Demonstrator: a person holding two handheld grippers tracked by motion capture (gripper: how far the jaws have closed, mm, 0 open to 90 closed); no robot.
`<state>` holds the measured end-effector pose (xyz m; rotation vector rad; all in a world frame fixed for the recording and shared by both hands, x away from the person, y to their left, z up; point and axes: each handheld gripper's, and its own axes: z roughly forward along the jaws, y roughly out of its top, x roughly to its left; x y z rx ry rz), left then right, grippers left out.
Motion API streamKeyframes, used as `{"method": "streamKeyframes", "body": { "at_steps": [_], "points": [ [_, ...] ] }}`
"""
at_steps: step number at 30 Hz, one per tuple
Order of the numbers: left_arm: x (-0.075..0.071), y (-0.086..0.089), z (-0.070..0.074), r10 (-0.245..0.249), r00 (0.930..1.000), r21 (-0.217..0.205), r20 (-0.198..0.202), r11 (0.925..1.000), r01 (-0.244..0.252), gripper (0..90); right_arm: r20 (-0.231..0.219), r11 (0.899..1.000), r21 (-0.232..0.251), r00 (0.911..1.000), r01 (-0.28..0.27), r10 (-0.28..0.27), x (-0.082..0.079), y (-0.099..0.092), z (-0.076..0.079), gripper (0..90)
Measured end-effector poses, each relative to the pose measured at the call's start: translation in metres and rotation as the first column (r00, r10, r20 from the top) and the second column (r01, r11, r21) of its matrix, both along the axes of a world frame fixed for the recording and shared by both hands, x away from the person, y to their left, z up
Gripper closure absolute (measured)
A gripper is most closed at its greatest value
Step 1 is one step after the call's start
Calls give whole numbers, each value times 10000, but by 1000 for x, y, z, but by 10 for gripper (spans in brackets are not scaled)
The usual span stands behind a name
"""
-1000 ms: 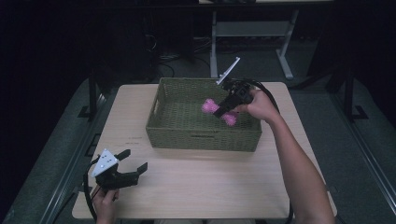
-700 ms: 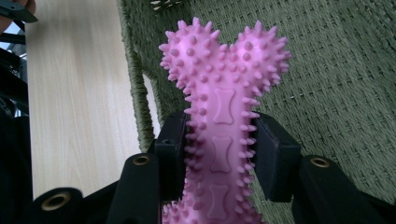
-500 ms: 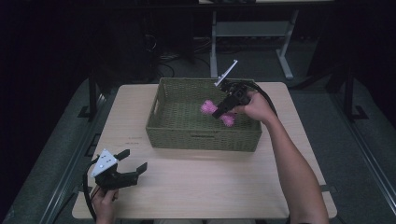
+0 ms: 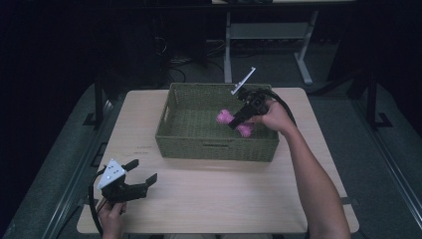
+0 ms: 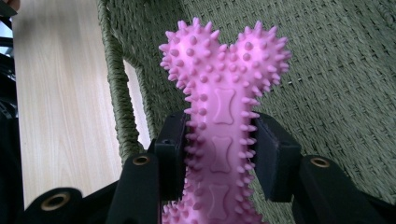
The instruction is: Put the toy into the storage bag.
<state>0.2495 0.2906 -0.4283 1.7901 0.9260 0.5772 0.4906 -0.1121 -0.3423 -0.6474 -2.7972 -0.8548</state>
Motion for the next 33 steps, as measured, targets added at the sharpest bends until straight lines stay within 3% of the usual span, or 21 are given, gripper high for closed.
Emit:
{"method": "streamKeyframes", "body": {
  "at_steps": [33],
  "points": [
    [0,-1,0,-22,10000,-8,-4,10000,22,138,-284,9987,-425,9992,-281,269,-1,17,-24,572]
  ]
}}
